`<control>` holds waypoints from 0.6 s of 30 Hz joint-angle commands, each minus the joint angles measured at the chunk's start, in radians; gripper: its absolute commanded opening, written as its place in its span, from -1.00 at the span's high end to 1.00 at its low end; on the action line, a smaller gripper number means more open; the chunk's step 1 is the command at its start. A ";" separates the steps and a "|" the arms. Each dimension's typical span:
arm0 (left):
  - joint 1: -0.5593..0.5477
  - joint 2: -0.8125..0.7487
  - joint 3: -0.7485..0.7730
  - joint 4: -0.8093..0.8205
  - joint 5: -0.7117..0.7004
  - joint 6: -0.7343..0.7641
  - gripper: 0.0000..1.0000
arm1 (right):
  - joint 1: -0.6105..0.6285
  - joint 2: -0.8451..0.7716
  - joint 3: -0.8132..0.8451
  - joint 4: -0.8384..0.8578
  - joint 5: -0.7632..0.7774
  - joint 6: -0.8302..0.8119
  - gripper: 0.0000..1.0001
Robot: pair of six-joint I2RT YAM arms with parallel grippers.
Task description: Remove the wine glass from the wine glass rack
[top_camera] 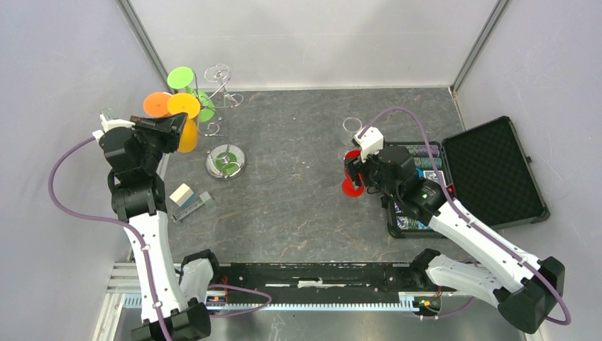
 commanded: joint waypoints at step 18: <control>0.003 -0.200 0.118 -0.042 0.005 -0.230 0.96 | -0.002 -0.114 -0.085 0.207 -0.338 0.162 -0.95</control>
